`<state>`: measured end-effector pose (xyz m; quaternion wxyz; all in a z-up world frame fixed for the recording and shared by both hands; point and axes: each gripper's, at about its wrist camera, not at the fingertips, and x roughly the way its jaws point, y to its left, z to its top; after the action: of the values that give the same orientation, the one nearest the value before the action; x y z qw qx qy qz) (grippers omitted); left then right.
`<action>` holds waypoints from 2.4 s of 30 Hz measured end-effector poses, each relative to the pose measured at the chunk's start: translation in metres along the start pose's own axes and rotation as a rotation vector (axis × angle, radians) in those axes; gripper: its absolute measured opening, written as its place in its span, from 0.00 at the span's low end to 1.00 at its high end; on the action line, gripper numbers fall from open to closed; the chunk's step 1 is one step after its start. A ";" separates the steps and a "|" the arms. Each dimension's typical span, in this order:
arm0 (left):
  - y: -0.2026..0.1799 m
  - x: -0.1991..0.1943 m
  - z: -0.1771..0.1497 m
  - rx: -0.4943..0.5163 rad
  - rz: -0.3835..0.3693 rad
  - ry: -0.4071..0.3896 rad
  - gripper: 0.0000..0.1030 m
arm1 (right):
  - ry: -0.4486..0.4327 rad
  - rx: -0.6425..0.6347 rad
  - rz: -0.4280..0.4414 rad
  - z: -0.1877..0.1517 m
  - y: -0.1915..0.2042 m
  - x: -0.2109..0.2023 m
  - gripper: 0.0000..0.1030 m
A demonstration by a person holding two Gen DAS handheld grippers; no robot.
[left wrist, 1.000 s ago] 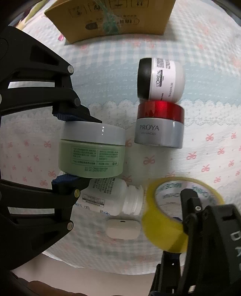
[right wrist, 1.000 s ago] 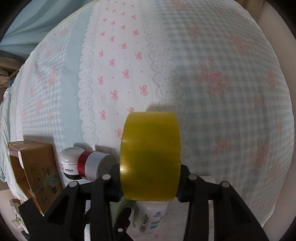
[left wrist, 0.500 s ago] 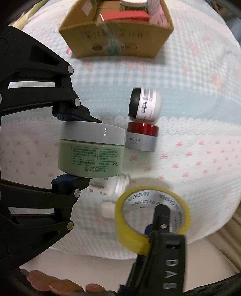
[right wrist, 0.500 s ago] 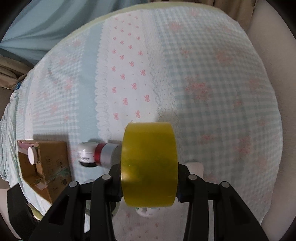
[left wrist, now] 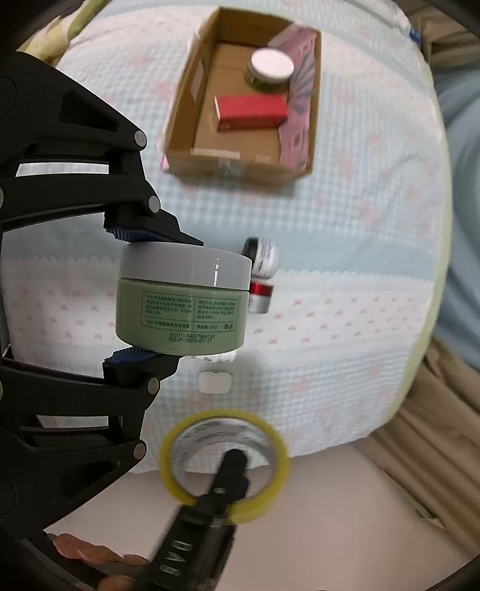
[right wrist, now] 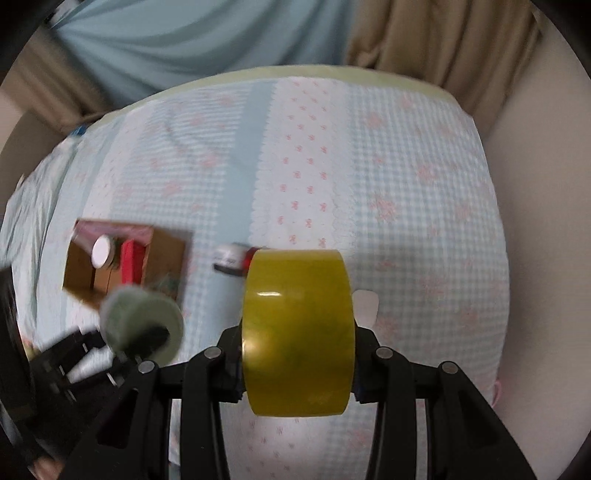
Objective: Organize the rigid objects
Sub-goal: 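Carry the green jar and yellow tape over the cardboard box with both tools, then open both tools to release the green jar and tape into the box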
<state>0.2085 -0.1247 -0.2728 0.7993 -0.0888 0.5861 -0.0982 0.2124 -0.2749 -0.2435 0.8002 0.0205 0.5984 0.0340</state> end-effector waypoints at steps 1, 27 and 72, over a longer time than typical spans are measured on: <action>0.005 -0.010 -0.001 -0.003 0.001 -0.011 0.40 | -0.004 -0.017 -0.001 -0.002 0.005 -0.005 0.37; 0.244 -0.126 0.040 -0.041 0.002 -0.060 0.40 | -0.032 -0.007 0.119 0.002 0.210 -0.024 0.37; 0.351 0.078 0.065 0.289 0.158 0.320 1.00 | 0.144 0.078 -0.004 0.067 0.274 0.198 0.99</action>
<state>0.3119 0.1953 -0.4153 0.7056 0.0893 0.6906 -0.1310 0.3238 0.0146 -0.3938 0.7537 0.0478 0.6554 0.0104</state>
